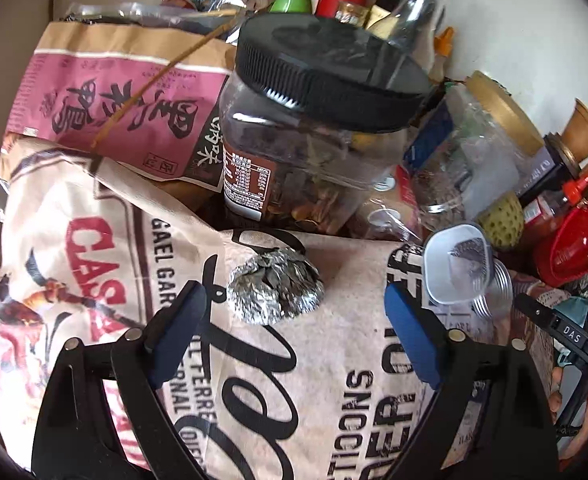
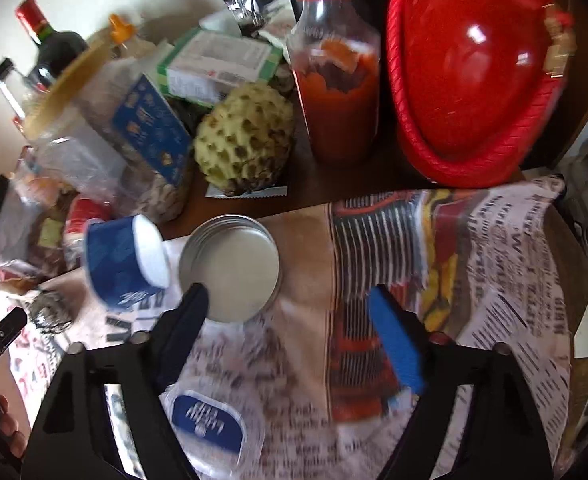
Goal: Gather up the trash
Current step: 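Reach the left tool to the foil ball while the right tool reaches the metal lid, then grasp the foil ball with the left tool while the right tool grasps the metal lid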
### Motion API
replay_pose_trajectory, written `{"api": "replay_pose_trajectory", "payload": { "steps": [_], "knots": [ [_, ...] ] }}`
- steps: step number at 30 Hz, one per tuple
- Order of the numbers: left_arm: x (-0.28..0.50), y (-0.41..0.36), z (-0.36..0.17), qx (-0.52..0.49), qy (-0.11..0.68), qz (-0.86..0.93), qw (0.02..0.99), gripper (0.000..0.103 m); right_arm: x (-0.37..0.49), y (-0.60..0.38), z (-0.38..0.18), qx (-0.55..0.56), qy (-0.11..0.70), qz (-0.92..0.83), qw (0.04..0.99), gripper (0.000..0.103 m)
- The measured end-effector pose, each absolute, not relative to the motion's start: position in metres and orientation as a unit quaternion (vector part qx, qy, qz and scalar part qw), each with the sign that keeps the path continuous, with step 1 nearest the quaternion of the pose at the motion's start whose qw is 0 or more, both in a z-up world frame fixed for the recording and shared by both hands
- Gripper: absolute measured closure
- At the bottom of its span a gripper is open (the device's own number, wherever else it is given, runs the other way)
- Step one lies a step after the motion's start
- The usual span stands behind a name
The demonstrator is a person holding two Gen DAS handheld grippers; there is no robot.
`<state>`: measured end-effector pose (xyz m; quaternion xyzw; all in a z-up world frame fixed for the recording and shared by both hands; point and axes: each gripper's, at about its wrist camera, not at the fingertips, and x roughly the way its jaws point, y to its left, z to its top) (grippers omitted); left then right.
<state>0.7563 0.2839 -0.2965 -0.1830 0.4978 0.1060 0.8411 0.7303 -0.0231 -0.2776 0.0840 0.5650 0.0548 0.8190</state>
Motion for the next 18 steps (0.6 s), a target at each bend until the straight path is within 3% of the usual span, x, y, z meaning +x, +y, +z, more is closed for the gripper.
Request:
{"api": "replay_pose_trajectory", "payload": {
  "steps": [4, 6, 8, 11, 18],
  "knots": [
    [0.768, 0.294, -0.315, -0.208, 0.509, 0.109, 0.828, 0.022, 0.738, -0.018, -0.286, 0.077, 0.570, 0.062, 0.816, 0.060],
    [0.769, 0.295, -0.320, -0.209, 0.513, 0.109, 0.825, 0.025, 0.738, -0.014, -0.286, 0.067, 0.567, 0.062, 0.818, 0.073],
    [0.769, 0.295, -0.321, -0.205, 0.514, 0.107, 0.826, 0.029, 0.739, -0.010, -0.289, 0.056, 0.569, 0.061, 0.818, 0.078],
    [0.774, 0.294, -0.326, -0.206, 0.524, 0.096, 0.821, 0.044, 0.738, -0.006, -0.294, 0.039, 0.569, 0.047, 0.820, 0.093],
    [0.763, 0.291, -0.309, -0.191, 0.513, 0.084, 0.832, 0.047, 0.725, -0.005, -0.287, 0.035, 0.560, 0.055, 0.826, 0.100]
  ]
}}
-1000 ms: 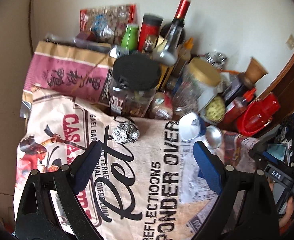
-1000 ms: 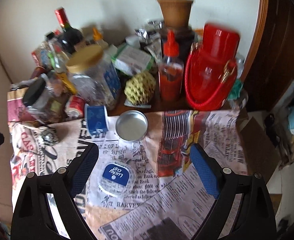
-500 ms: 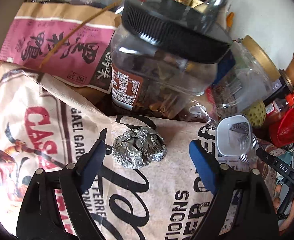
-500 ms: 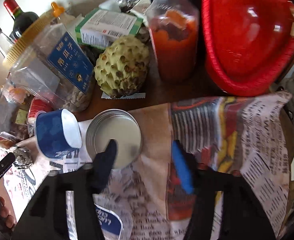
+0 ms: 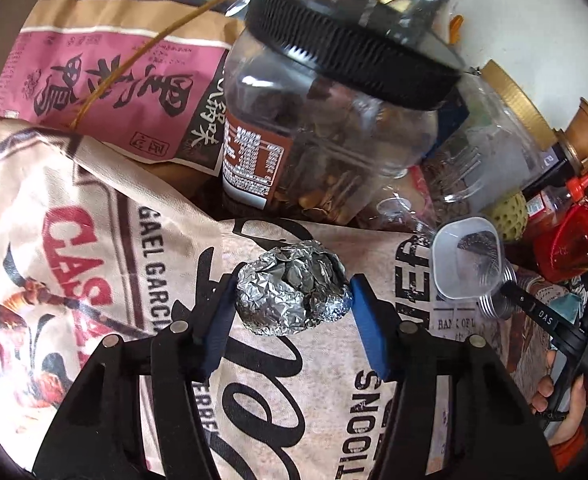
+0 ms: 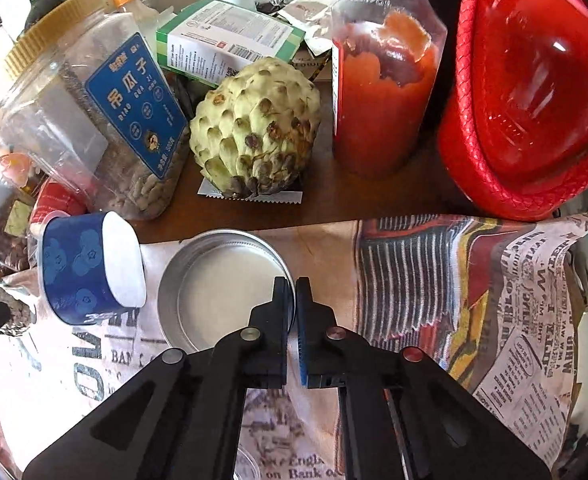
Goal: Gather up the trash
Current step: 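Grasp the foil ball with the left tool while the right tool grasps the metal lid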
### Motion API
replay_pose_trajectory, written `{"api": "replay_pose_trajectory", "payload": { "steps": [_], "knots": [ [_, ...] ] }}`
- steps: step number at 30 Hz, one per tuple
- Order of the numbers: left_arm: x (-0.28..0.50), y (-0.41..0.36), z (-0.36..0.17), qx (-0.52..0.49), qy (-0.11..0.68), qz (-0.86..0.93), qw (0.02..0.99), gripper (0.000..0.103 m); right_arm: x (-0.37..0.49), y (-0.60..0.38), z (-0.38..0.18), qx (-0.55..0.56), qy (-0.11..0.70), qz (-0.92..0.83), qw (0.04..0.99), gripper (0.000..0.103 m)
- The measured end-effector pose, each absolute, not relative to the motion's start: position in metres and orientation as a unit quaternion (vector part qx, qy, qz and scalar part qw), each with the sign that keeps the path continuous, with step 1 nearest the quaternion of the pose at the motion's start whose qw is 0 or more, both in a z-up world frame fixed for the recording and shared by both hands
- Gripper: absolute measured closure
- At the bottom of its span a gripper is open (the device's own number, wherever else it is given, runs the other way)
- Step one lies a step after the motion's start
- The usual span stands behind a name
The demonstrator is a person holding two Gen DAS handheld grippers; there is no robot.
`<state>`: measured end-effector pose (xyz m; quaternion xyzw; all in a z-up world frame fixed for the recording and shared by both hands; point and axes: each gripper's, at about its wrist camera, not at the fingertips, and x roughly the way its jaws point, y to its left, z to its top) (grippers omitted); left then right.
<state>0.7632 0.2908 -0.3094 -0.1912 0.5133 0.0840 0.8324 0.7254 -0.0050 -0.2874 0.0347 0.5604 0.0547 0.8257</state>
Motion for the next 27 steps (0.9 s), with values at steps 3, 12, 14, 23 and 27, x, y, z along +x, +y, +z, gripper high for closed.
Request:
{"api": "replay_pose_trajectory", "payload": {
  "steps": [3, 12, 14, 23, 27],
  "knots": [
    [0.757, 0.281, -0.293, -0.176, 0.507, 0.082, 0.839, 0.047, 0.716, -0.010, -0.273, 0.047, 0.555, 0.060, 0.828, 0.100],
    [0.723, 0.235, -0.224, -0.157, 0.461, 0.057, 0.872, 0.047, 0.667, -0.049, -0.183, 0.041, 0.486, 0.086, 0.869, 0.100],
    [0.710, 0.218, -0.205, -0.143, 0.441, 0.056, 0.884, 0.047, 0.660, -0.058, -0.163, 0.041, 0.469, 0.100, 0.876, 0.100],
    [0.644, 0.144, -0.139, -0.133, 0.382, 0.044, 0.913, 0.047, 0.593, -0.097, -0.096, 0.041, 0.397, 0.131, 0.908, 0.100],
    [0.602, 0.110, -0.115, -0.121, 0.362, 0.049, 0.923, 0.047, 0.571, -0.113, -0.088, 0.045, 0.379, 0.148, 0.912, 0.100]
  ]
}}
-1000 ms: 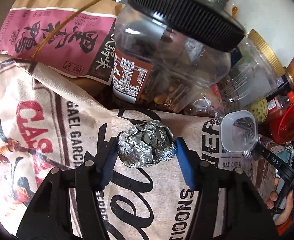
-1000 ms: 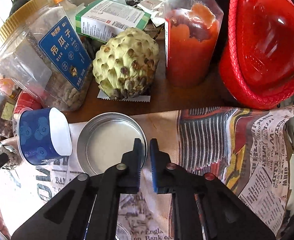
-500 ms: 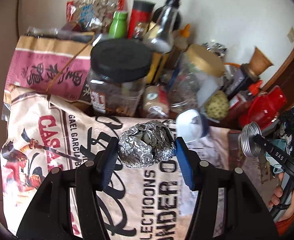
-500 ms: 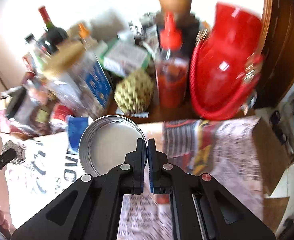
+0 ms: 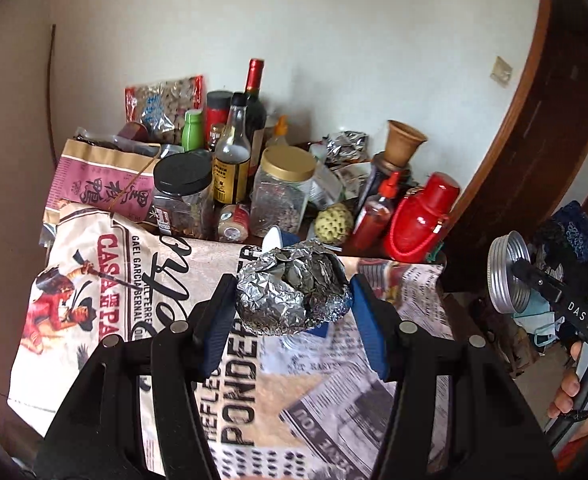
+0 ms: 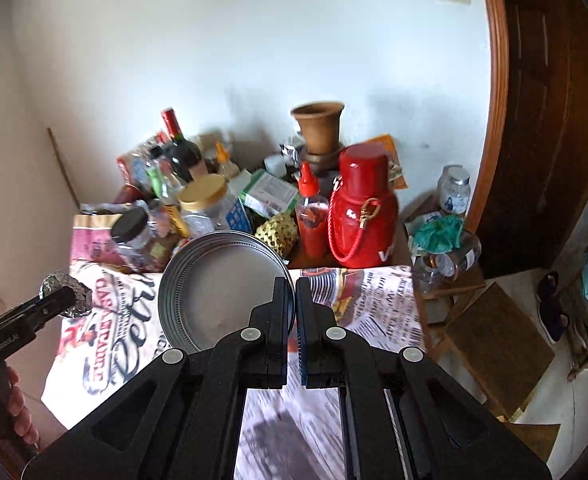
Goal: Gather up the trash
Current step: 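Grasp the foil ball with the left tool while the right tool grasps the metal lid, then carry the foil ball and metal lid down over the white bucket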
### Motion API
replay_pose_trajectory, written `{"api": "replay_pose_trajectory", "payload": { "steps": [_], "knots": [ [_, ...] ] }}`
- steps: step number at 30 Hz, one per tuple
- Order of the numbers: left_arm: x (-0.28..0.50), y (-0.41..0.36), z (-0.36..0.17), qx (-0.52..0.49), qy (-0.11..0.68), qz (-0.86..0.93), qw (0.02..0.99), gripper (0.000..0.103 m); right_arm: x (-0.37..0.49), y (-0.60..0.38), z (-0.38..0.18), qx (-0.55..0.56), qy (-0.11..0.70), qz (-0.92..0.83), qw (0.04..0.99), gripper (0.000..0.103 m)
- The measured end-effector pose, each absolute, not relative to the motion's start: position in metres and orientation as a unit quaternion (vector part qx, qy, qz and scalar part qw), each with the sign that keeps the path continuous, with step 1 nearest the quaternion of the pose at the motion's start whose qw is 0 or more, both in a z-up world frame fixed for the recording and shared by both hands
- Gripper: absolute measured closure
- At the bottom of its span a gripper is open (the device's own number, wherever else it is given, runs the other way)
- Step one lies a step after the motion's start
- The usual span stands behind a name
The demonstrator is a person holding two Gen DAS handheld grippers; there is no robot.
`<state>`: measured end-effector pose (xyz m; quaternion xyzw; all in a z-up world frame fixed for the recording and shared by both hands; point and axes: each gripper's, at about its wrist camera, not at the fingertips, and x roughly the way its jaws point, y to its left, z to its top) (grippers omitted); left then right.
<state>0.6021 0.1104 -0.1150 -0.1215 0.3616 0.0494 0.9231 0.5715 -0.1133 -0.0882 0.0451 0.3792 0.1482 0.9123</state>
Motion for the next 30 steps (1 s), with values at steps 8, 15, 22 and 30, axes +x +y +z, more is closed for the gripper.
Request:
{"api": "replay_pose_trajectory", "payload": {
  "steps": [8, 15, 22, 30],
  "knots": [
    [0.519, 0.065, -0.079, -0.126, 0.322, 0.072, 0.936, 0.047, 0.519, -0.137, -0.066, 0.039, 0.360, 0.191, 0.912, 0.100],
    [0.470, 0.052, -0.059, -0.135, 0.306, 0.068, 0.940, 0.047, 0.474, -0.135, -0.044, 0.029, 0.340, 0.214, 0.915, 0.100],
    [0.431, 0.052, -0.041, -0.118, 0.290, 0.040, 0.949, 0.047, 0.420, -0.119, -0.025, 0.031, 0.320, 0.213, 0.923, 0.100],
    [0.355, 0.077, -0.035, -0.108, 0.283, -0.001, 0.953, 0.047, 0.348, -0.086, -0.026, 0.041, 0.323, 0.187, 0.927, 0.100]
  ]
}}
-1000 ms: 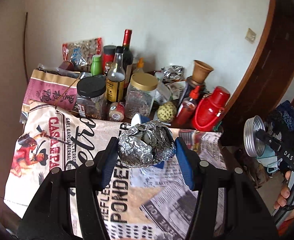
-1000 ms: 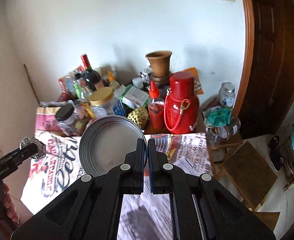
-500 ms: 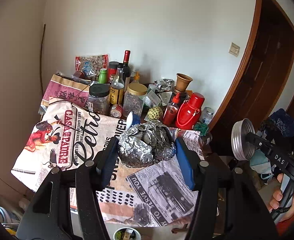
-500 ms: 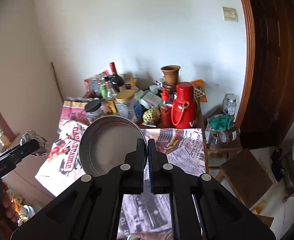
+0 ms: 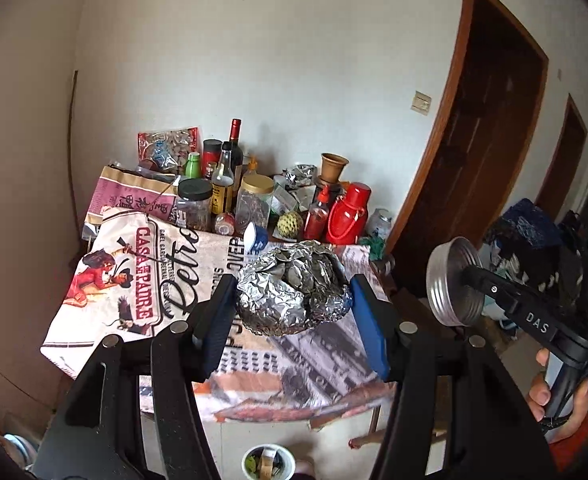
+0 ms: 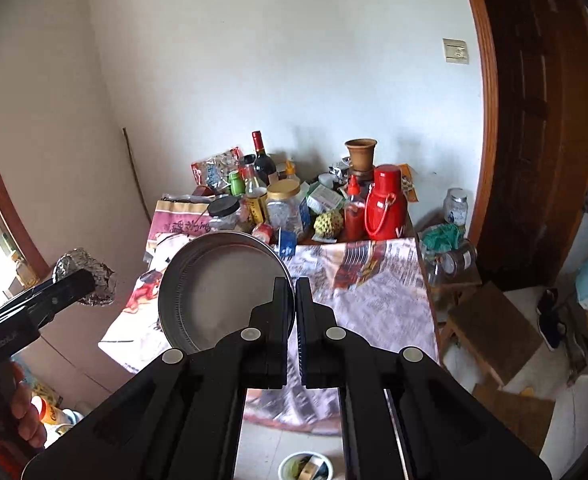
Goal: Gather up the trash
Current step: 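Carry the foil ball and metal lid down over the white bucket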
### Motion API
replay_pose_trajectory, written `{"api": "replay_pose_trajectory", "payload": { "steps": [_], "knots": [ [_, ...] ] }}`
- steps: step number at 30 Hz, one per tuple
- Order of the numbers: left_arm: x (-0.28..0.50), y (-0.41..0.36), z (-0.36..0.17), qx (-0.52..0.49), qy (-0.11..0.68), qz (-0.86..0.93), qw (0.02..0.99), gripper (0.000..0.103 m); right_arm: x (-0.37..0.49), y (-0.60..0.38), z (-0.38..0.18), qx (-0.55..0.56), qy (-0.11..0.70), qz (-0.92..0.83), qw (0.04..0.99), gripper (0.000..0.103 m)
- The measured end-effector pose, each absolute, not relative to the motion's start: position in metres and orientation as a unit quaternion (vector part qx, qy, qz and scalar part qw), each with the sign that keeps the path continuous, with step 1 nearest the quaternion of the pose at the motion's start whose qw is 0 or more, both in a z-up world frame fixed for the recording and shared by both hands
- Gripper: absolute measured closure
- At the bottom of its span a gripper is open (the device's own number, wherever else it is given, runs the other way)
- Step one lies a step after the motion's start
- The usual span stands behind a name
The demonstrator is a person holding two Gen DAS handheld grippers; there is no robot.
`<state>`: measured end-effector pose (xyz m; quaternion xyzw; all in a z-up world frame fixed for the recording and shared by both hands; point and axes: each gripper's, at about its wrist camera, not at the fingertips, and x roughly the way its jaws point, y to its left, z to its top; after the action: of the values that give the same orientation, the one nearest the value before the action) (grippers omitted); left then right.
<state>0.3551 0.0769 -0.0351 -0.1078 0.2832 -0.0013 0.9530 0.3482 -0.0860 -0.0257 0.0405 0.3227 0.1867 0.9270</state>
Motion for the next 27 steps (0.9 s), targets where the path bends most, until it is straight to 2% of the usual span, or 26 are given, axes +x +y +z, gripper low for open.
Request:
{"api": "replay_pose_trajectory", "payload": {
  "steps": [11, 20, 27],
  "knots": [
    [0.248, 0.105, -0.061, -0.095, 0.301, -0.048, 0.948, 0.047, 0.238, -0.048, -0.046, 0.040, 0.347, 0.146, 0.926, 0.100],
    [0.220, 0.097, -0.083, -0.104, 0.350, -0.074, 0.928, 0.047, 0.200, -0.049, -0.066, 0.037, 0.391, 0.129, 0.910, 0.100],
    [0.222, 0.084, -0.112, -0.113, 0.392, -0.066, 0.910, 0.047, 0.206, -0.064, -0.097, 0.039, 0.427, 0.132, 0.894, 0.100]
  ]
}}
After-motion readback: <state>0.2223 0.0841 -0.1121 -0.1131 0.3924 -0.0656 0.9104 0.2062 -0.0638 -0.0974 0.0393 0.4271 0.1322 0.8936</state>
